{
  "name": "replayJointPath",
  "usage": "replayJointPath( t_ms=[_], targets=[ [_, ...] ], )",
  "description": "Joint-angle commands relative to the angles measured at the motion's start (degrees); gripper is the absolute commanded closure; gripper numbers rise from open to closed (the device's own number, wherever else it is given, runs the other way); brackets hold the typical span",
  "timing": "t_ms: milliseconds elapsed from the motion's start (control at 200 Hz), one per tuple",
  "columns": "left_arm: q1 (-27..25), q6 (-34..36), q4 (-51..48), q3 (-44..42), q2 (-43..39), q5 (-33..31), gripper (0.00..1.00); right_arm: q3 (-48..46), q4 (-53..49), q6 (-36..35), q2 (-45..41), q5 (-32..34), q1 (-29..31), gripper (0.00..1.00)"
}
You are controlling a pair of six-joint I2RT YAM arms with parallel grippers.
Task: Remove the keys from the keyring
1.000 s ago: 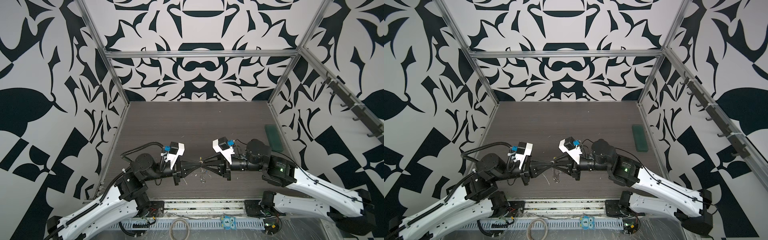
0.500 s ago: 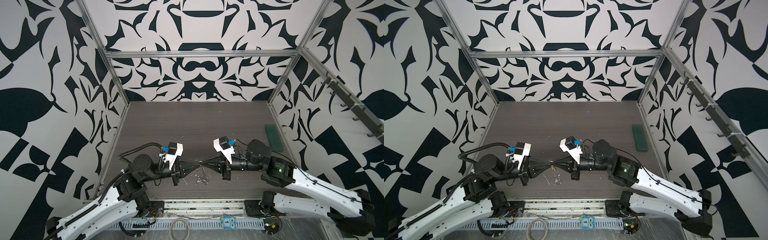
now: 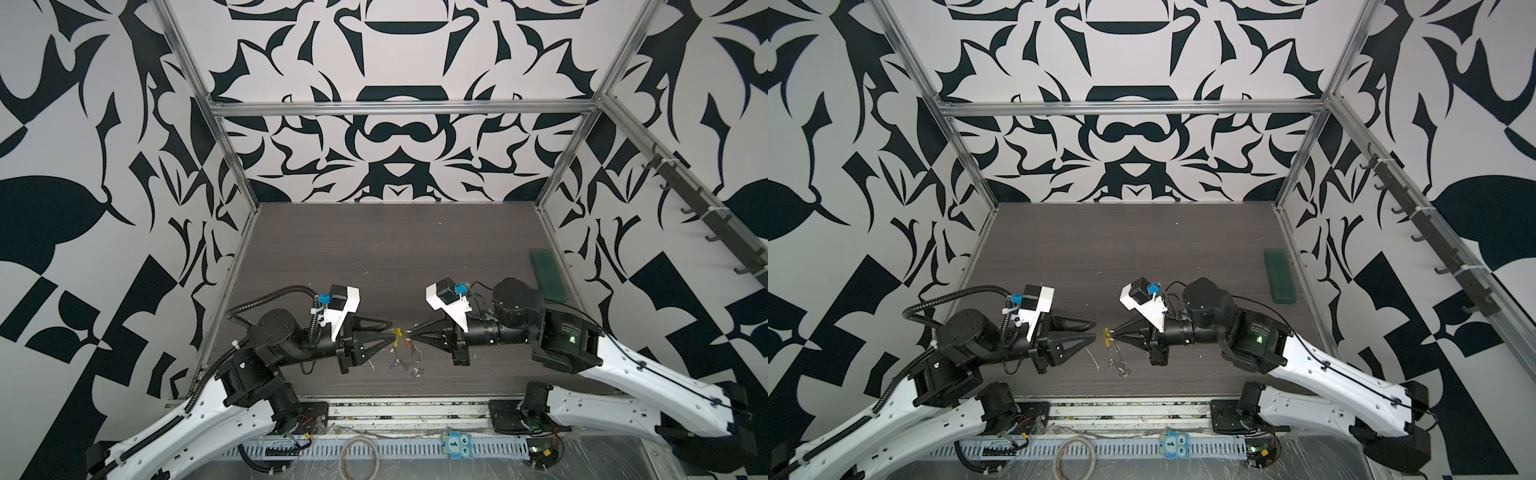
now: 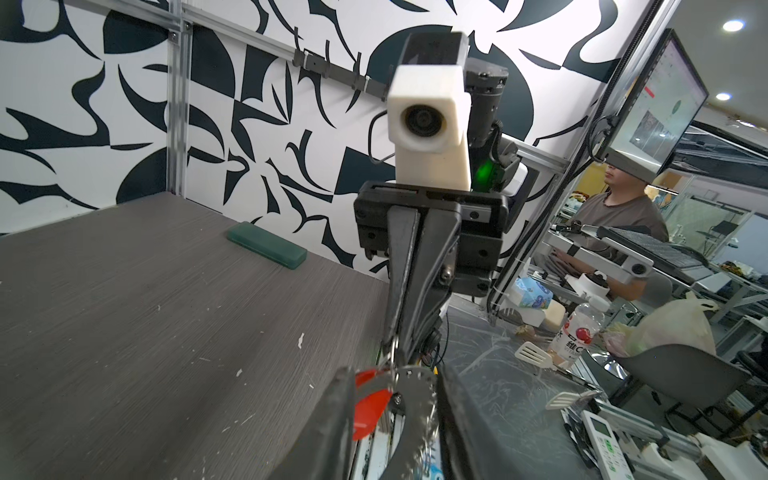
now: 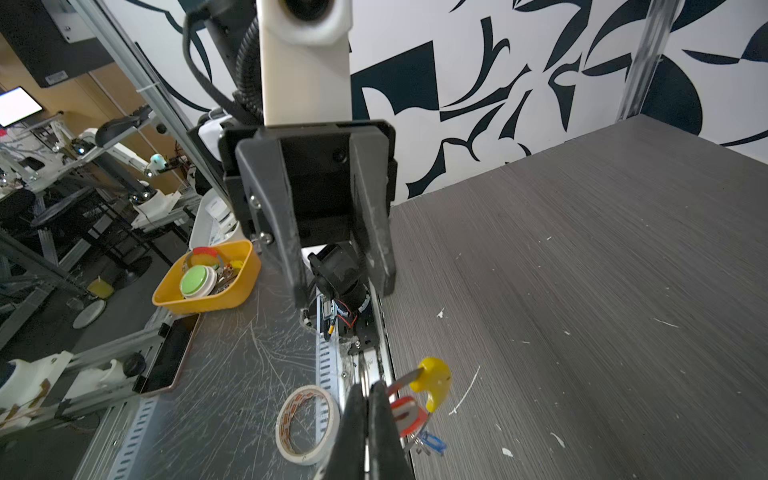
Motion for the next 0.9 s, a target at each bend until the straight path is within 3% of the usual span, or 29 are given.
replayJointPath(
  t_ms=[0, 455, 895],
  targets=[
    [0.15, 1.86, -6.37, 3.61, 1.66, 1.77, 0.66, 6.33, -6.33, -3.43, 1.49, -3.62, -0.99, 1.00],
    [0.15, 3.97, -13.27, 10.20, 9.03, 6.27, 0.84, 15.34, -16.75, -6.83, 8.09, -7.19, -1.93, 1.00],
    [0.20, 3.14, -13.03, 10.37, 10.09, 8.59, 0.84, 16.10, -16.29, -6.87, 9.01, -6.64, -2.10, 1.00]
  ],
)
